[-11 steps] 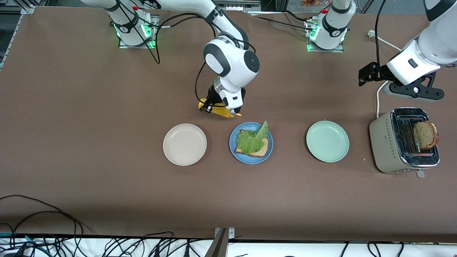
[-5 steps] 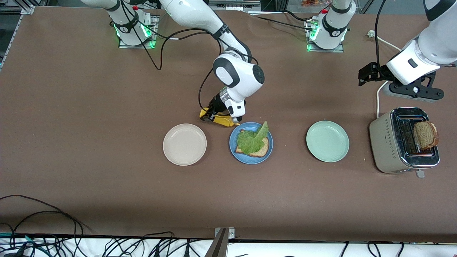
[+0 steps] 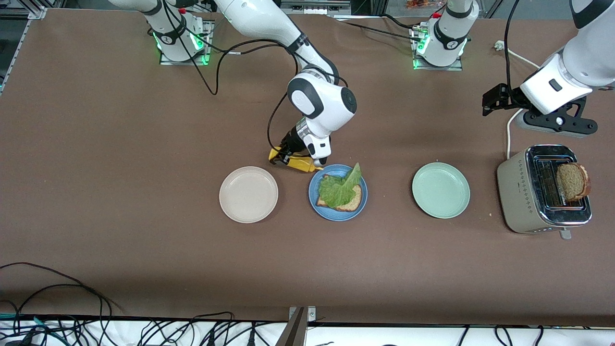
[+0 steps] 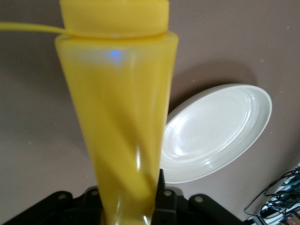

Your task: Make sandwich in blue plate with both arms

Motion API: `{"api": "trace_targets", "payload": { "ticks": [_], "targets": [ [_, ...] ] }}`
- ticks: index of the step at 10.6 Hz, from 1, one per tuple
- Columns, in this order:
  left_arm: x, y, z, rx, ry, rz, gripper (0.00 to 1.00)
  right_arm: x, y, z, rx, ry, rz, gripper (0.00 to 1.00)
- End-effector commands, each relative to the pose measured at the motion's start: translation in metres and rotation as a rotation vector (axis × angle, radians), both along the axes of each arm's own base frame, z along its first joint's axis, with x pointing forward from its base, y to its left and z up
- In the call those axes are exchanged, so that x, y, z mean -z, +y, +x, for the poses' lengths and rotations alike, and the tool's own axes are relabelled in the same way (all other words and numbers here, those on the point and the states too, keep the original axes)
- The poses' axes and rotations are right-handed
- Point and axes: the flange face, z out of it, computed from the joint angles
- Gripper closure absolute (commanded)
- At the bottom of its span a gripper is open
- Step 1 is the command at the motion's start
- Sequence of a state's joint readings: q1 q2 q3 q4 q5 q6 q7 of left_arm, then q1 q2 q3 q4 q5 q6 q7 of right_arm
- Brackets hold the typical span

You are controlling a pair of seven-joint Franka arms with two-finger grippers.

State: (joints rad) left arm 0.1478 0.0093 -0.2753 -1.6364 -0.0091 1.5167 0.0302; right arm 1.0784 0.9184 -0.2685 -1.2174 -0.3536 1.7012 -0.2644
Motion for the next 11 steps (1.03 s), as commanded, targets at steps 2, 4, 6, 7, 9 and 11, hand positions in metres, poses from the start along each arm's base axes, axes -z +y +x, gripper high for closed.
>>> {"api": "trace_targets", "payload": {
  "ticks": [2,4,6,7,9,11],
  "targets": [
    [-0.006,-0.001,0.002,-0.005,-0.005,-0.021,0.0,-0.058,-0.024,0.031,0.093,0.041,0.222,1.0],
    [-0.006,0.0,0.002,-0.007,-0.004,-0.021,0.0,-0.094,-0.061,0.058,0.187,0.128,0.434,1.0],
    [-0.006,0.0,0.002,-0.007,-0.004,-0.021,0.0,-0.121,-0.107,0.084,0.215,0.205,0.592,1.0],
    [-0.006,-0.001,0.002,-0.005,-0.004,-0.021,0.0,-0.133,-0.132,0.093,0.232,0.235,0.671,1.0],
    [-0.006,-0.001,0.002,-0.005,-0.004,-0.021,0.0,-0.146,-0.175,0.106,0.205,0.3,0.77,1.0],
    [-0.006,-0.001,0.002,-0.007,-0.004,-0.021,0.0,-0.147,-0.205,0.115,0.186,0.338,0.828,1.0]
  ]
}}
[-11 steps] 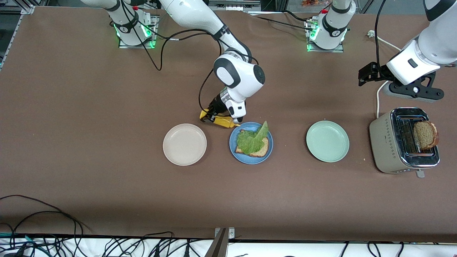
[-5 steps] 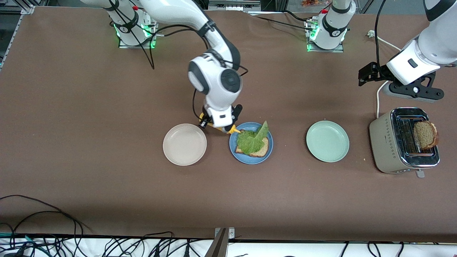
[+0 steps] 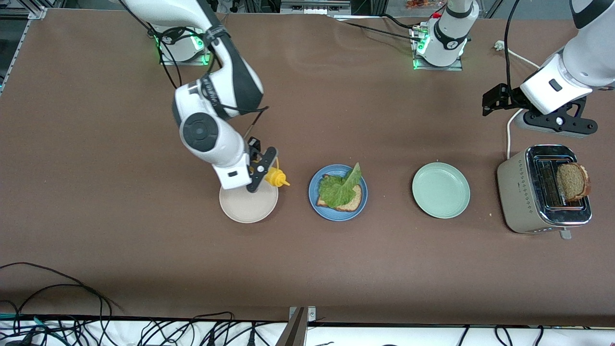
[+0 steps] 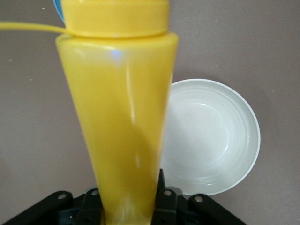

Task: Make sandwich in blue plate with both arms
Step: 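Carry the mustard bottle back beside the white plate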

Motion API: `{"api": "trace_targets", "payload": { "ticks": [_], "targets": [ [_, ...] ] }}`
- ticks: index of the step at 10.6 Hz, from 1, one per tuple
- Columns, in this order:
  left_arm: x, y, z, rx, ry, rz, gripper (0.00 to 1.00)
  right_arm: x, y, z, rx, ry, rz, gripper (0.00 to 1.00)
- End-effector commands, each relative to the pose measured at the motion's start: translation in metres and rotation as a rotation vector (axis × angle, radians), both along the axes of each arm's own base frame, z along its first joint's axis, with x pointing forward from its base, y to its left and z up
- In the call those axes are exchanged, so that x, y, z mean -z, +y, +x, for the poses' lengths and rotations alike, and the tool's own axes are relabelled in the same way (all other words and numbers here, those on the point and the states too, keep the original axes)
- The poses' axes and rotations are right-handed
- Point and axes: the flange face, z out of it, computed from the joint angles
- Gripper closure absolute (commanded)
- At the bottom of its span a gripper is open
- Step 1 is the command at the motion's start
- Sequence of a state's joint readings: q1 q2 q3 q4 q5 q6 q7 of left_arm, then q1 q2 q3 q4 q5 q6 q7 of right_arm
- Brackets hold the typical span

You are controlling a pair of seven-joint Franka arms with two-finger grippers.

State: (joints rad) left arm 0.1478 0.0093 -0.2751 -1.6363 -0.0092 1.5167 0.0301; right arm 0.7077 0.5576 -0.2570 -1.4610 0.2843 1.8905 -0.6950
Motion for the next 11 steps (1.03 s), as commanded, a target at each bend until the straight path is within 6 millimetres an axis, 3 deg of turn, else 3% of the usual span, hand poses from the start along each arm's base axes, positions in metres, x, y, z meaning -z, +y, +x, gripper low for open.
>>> {"api": "trace_targets", "payload": {
  "ticks": [1,3,6,10,11],
  "targets": [
    [-0.007,-0.001,0.002,-0.007,-0.005,-0.02,0.0,-0.005,-0.043,0.002,-0.065,0.035,0.146,1.0],
    [-0.006,-0.001,0.002,-0.007,-0.005,-0.021,0.0,-0.001,-0.082,0.02,-0.119,0.031,0.202,1.0],
    [-0.007,-0.001,0.002,-0.007,-0.005,-0.02,0.0,0.023,-0.138,0.043,-0.223,0.023,0.334,1.0],
    [-0.007,-0.001,0.002,-0.007,-0.007,-0.021,0.0,0.051,-0.184,0.056,-0.302,0.007,0.48,1.0],
    [-0.006,-0.001,0.002,-0.007,-0.004,-0.021,0.0,0.064,-0.203,0.06,-0.324,-0.004,0.54,1.0]
  ]
}}
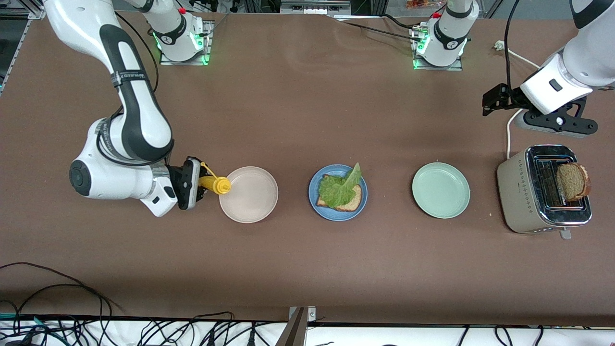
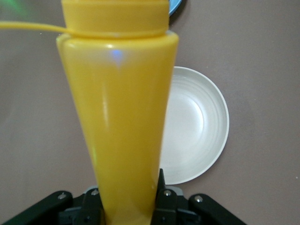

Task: Make sandwich in blue plate with both arms
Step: 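Carry the mustard bottle back beside the white plate, then set the mustard bottle on the table and open the right gripper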

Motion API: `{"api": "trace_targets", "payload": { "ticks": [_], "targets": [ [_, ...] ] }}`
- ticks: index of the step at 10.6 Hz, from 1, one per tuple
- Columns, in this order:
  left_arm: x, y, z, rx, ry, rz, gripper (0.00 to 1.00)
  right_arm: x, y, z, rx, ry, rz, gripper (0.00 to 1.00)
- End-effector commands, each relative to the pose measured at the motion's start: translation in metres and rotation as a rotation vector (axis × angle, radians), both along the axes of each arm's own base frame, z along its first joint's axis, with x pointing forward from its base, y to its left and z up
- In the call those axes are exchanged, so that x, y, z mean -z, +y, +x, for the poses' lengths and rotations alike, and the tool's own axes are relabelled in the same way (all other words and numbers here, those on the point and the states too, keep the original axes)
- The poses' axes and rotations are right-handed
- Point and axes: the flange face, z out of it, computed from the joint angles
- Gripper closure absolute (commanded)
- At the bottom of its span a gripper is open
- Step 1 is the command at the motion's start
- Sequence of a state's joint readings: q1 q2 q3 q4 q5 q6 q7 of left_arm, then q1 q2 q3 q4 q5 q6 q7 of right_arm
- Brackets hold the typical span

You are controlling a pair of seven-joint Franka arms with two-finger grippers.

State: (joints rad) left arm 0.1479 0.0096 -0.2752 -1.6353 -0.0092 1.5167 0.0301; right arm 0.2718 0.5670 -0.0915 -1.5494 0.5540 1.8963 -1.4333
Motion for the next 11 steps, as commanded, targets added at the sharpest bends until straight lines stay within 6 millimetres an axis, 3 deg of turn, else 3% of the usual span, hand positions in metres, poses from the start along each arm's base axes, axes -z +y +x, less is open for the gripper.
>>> {"api": "trace_targets", "payload": {
  "ticks": [1,4,7,11],
  "targets": [
    [-0.006,0.0,0.002,-0.008,-0.003,-0.02,0.0,0.031,-0.041,0.005,-0.084,-0.02,0.182,1.0],
    [-0.006,-0.001,0.002,-0.007,-0.005,-0.02,0.0,0.069,-0.095,0.007,-0.164,-0.061,0.294,1.0],
    [-0.006,-0.001,0.002,-0.008,-0.003,-0.02,0.0,0.12,-0.131,0.002,-0.209,-0.106,0.407,1.0],
    [-0.006,-0.001,0.002,-0.008,-0.003,-0.02,0.0,0.179,-0.139,-0.006,-0.23,-0.171,0.533,1.0]
  ]
}}
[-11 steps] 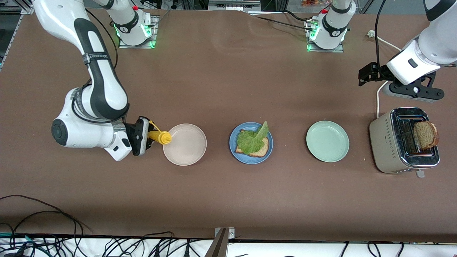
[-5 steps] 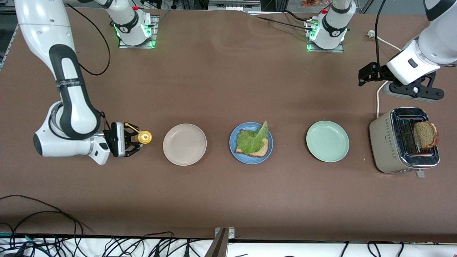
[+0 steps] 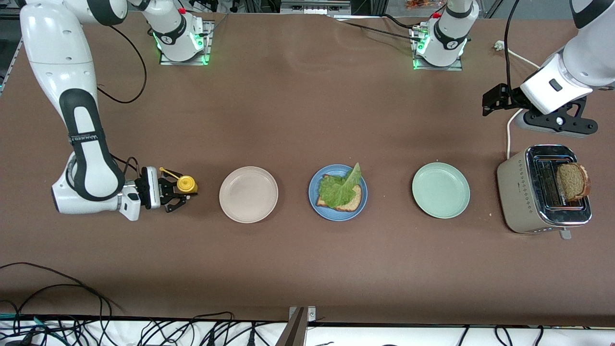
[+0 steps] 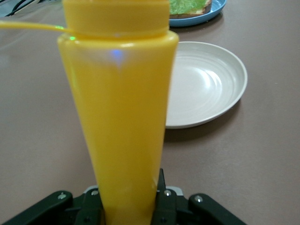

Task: Make sandwich in blue plate with both arms
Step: 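Set the mustard bottle on the table and open the right gripper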

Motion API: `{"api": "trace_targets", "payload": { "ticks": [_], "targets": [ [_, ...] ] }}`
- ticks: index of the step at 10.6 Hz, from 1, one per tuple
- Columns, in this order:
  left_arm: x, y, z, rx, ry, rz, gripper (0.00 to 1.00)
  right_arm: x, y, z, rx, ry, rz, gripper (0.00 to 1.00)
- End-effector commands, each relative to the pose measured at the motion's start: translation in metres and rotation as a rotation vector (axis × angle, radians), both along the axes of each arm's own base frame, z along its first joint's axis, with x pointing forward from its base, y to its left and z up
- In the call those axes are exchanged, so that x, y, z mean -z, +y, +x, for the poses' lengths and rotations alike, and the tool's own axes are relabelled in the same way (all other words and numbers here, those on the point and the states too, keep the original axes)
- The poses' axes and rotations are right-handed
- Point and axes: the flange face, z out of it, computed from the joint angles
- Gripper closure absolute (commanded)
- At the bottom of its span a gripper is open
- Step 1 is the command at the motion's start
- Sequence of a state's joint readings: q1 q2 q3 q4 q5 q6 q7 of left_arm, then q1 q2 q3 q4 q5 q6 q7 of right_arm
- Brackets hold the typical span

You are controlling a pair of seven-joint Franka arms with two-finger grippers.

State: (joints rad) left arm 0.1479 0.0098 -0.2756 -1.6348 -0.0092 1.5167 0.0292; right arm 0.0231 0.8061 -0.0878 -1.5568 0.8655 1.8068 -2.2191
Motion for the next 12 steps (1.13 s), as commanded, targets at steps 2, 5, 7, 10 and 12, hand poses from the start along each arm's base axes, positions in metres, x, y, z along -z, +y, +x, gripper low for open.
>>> {"api": "trace_targets", "payload": {
  "ticks": [2,5,7,10,12],
  "targets": [
    [-0.005,-0.001,0.002,-0.006,-0.003,-0.02,0.0,0.044,0.003,-0.005,0.002,-0.047,0.13,1.0],
    [-0.006,-0.001,0.002,-0.008,-0.004,-0.02,0.0,0.047,0.004,-0.006,0.023,-0.046,0.154,0.76],
    [-0.005,-0.001,0.002,-0.008,-0.003,-0.02,0.0,0.05,0.001,-0.006,0.027,-0.046,0.156,0.01],
    [-0.006,-0.001,0.002,-0.008,-0.004,-0.02,0.0,0.045,-0.015,-0.004,0.028,-0.056,0.127,0.0],
    [-0.006,-0.001,0.002,-0.008,-0.004,-0.02,0.0,0.042,-0.037,-0.004,0.019,-0.076,0.093,0.0]
  ]
}}
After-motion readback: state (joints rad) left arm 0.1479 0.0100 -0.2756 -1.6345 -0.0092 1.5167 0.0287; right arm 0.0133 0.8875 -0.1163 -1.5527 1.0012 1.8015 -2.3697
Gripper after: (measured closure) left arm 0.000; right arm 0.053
